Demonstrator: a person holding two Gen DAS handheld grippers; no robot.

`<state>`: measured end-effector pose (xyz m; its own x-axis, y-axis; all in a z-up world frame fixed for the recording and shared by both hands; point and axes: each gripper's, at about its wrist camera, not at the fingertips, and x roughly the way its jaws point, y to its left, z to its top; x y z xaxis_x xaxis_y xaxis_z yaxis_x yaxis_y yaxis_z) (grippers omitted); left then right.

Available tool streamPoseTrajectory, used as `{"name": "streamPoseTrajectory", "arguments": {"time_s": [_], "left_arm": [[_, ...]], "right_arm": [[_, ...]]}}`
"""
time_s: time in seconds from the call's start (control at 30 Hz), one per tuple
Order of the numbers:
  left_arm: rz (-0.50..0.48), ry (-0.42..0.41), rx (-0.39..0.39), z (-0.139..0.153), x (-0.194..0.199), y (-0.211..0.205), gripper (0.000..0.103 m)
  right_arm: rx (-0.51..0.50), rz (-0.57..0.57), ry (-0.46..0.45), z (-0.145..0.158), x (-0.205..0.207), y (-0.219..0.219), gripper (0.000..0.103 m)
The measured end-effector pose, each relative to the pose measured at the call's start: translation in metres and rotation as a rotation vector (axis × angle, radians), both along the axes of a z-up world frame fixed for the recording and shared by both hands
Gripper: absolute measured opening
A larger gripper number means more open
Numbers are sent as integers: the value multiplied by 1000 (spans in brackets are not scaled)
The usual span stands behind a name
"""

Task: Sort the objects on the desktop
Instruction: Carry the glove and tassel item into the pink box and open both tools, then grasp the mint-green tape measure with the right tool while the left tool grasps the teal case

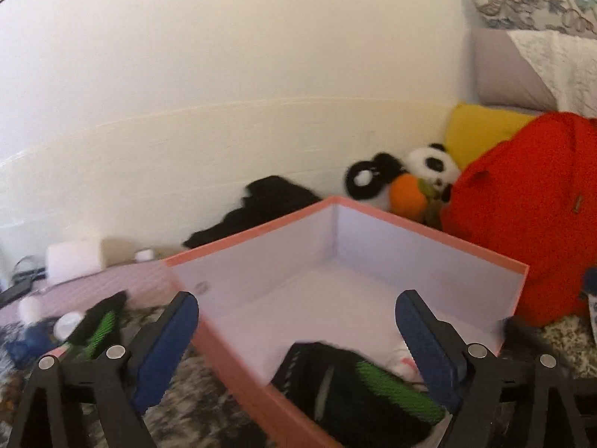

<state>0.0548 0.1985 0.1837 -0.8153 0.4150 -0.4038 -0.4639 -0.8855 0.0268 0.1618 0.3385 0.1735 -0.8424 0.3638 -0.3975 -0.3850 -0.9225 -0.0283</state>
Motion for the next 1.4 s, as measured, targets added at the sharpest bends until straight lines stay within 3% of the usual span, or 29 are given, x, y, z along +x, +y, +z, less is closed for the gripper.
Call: {"name": "streamPoseTrajectory", "arguments": {"time_s": [0.13,0.23,0.33,0.43,0.57,0.63,0.7,0.77,0.87,0.93,1.03,1.13,1.3,1.33,1.4], "left_arm": [[69,-27,15,-5,10,-42,90],[134,-10,16,-15,26,-80,90],[171,-33,43,-29,40,-113,90],[234,-60,86,-48,52,-143,90],[412,-34,52,-76,63,-181,90],[447,-52,30,-98,60,-207,92],[450,-97,22,-119,53,-228,92],[428,-128,63,-140,46,-249,92],[433,-278,223,-157,24,-281,92],[493,-338,304,-165,13,-301,92],[599,-401,325,-176,-4,-319,92],[641,-374,238,-172,-18,-318,92],[585,-261,2,-158,-53,-284,92],[562,-274,-29,-160,-65,-278,92],[511,-376,-36,-173,-95,-274,94]], "right_arm": [[-30,-55,-5,-7,39,4,102],[-194,-38,-31,-28,69,20,102],[-288,-60,-73,-55,97,30,102],[-274,-107,-170,-78,102,39,102],[-99,-155,-344,-111,88,34,102],[-68,-183,-343,-126,87,36,102],[-112,-200,-339,-137,83,44,102],[-205,-189,-375,-153,72,55,101],[-299,-182,-385,-171,62,66,101],[-295,-178,-381,-172,59,67,103],[-304,-185,-387,-172,53,72,103],[-310,-199,-392,-172,47,74,103],[-288,-208,-406,-171,41,70,103],[-291,-207,-404,-171,41,70,103],[-291,-209,-405,-171,40,70,103]]}}
